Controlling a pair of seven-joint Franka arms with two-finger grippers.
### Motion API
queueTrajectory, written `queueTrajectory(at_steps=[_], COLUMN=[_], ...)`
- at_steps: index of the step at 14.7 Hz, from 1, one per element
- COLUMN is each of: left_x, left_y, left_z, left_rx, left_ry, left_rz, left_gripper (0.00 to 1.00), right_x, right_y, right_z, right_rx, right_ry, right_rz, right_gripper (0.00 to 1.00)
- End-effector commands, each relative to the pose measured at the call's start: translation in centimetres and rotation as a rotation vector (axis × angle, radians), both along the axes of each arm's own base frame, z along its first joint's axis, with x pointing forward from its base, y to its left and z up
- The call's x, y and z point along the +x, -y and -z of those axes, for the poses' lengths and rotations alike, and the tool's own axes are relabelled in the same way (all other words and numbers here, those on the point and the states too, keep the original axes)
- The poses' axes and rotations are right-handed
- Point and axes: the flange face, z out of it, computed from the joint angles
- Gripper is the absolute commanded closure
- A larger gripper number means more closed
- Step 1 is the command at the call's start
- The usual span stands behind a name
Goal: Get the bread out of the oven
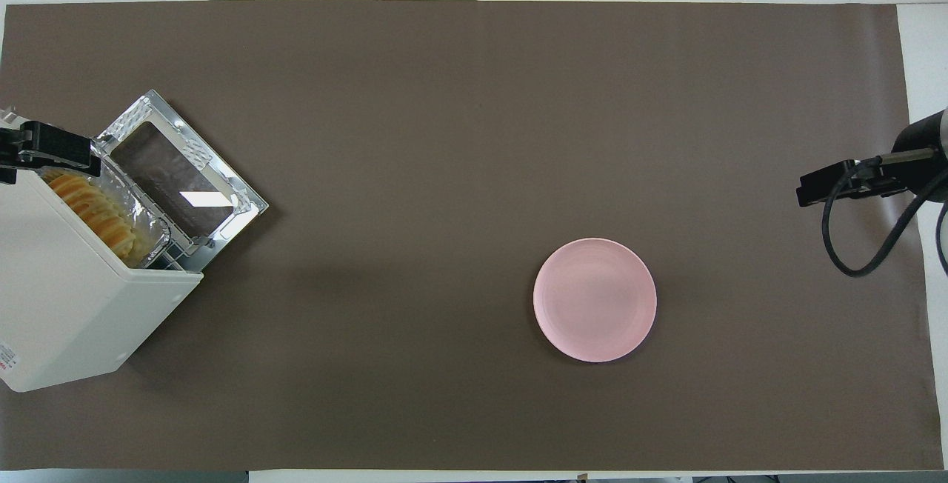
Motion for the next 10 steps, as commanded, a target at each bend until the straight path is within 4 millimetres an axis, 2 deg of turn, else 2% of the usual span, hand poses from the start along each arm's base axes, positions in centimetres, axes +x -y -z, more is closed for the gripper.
queueTrajectory(at_steps=[1, 7, 10], left_x=[0.04, -0.05, -0.63], left_y=[-0.03, -0.04, -0.05], left_z=[-0.38, -0.27, -1.01], left_rx=[-0.007, -0.007, -0.008], left_ry=[0.012, 0.011, 0.012], left_rz=[0.009, 0.015, 0.003], left_gripper=[0.00, 0.00, 0.00], right_x=[-0.56, -0.56, -0.56], right_y=[0.15, 0.15, 0.15], right_z=[-0.19, -0.19, -0.19], right_rx=[0.011, 0.011, 0.011], right_ry=[0.006, 0.006, 0.006], right_rz=[0.016, 0.016, 0.016], right_gripper=[0.00, 0.00, 0.00])
